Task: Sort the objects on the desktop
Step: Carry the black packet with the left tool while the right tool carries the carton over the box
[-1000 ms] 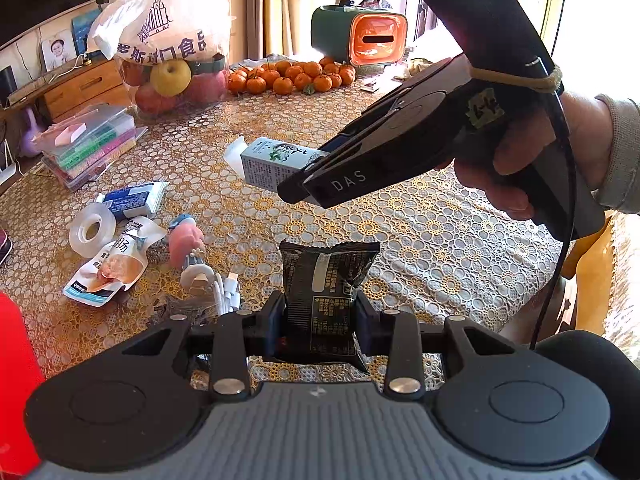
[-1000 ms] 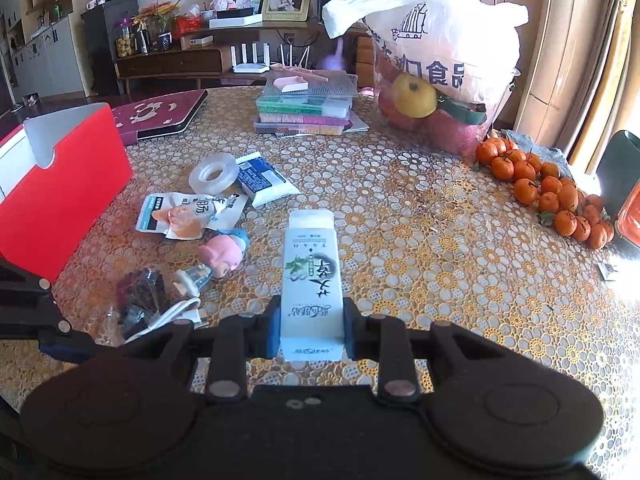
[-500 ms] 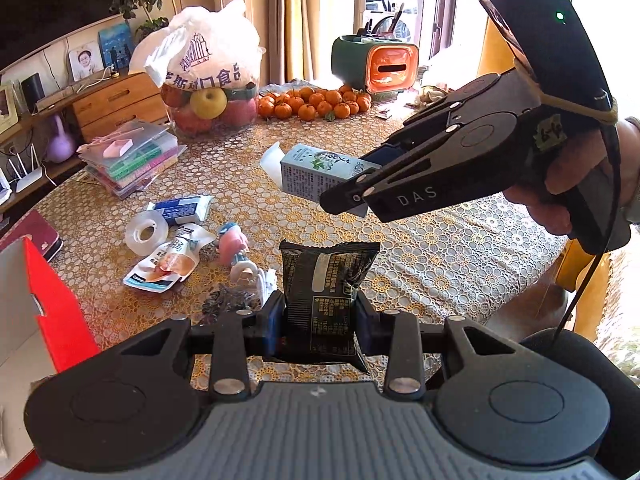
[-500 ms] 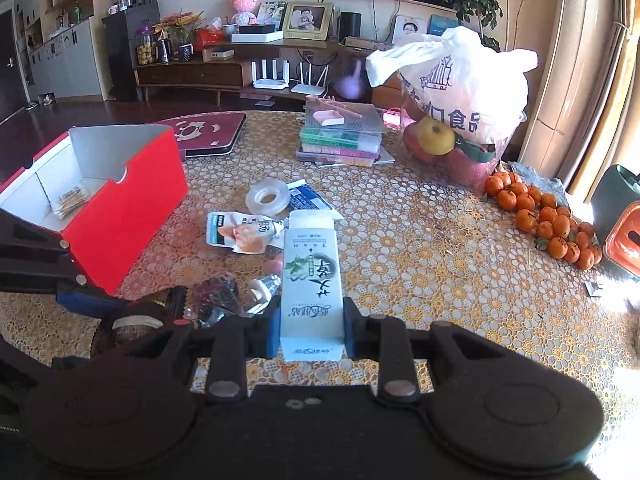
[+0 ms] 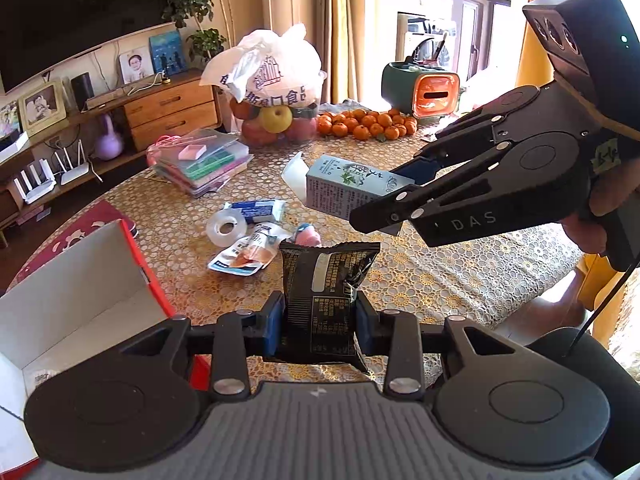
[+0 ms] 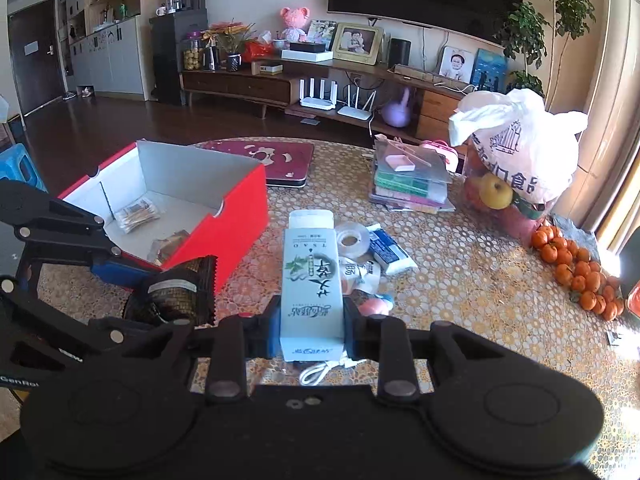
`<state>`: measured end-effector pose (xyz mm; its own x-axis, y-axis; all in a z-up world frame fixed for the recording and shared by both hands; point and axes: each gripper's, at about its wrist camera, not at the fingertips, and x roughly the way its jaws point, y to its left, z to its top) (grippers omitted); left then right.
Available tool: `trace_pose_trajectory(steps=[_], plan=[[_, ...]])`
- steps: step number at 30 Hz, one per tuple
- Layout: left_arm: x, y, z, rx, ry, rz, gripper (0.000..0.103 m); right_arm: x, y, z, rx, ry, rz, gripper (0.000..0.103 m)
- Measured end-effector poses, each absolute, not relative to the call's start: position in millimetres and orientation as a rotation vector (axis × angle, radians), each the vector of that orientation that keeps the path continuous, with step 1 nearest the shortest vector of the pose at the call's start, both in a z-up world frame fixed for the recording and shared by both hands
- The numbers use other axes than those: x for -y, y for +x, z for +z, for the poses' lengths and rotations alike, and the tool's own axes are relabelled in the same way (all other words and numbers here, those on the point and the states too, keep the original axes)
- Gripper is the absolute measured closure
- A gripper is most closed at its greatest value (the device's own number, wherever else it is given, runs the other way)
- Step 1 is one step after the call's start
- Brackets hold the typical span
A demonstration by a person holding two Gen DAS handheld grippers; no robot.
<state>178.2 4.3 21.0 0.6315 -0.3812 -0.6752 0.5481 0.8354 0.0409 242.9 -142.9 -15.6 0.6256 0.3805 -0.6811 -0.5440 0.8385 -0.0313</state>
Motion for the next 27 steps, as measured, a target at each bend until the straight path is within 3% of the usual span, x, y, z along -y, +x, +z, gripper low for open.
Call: trace_pose_trajectory(steps=[27], plan=[[-151,202,27,-0.730,0.179,-0.310,0.068,15,257,-1,-0.718,-0.229,0.690,0.075]])
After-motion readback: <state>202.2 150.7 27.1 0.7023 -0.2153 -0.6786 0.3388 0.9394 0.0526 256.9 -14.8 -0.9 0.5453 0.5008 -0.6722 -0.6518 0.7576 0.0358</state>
